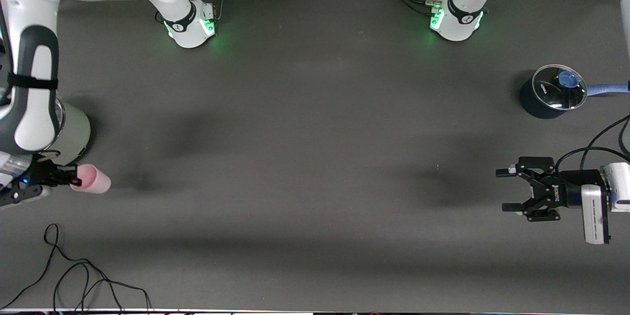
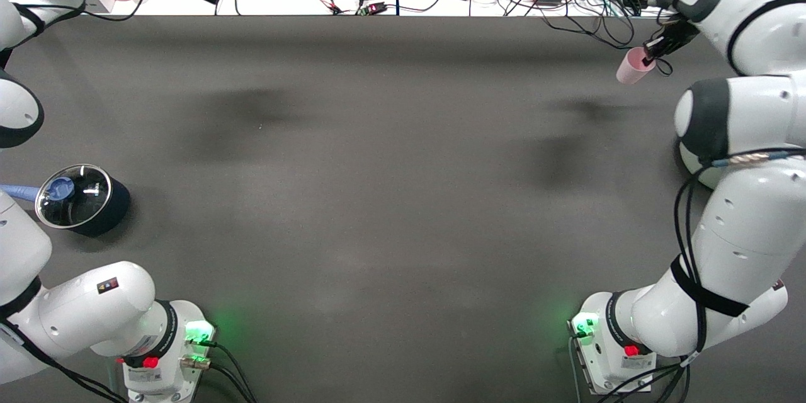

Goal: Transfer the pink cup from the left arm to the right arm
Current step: 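Lower the pink cup onto the table with the right gripper and release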

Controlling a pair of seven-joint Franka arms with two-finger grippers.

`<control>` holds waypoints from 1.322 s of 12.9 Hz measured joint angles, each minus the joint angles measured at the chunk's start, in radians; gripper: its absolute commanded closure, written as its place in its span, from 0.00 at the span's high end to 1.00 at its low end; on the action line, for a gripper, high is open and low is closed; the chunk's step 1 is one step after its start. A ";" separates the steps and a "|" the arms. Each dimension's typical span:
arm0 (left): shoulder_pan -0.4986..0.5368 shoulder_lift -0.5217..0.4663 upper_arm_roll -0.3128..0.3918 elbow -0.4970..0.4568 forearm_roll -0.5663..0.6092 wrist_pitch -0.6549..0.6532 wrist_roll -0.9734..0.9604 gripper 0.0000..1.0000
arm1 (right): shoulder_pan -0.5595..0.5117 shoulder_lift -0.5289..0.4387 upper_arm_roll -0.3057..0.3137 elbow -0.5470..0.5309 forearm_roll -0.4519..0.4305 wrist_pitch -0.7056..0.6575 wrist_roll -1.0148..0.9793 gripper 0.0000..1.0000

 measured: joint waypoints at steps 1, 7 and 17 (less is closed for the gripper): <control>-0.001 -0.006 -0.004 0.001 0.045 -0.003 -0.062 1.00 | -0.006 0.049 0.002 0.027 0.041 0.020 -0.002 0.00; -0.011 -0.093 -0.010 -0.003 0.376 -0.074 -0.331 1.00 | -0.147 0.259 0.130 0.204 0.103 0.025 -0.002 0.00; -0.028 -0.132 -0.012 -0.011 0.812 -0.291 -0.822 1.00 | -0.152 0.262 0.181 0.219 0.118 0.015 0.120 1.00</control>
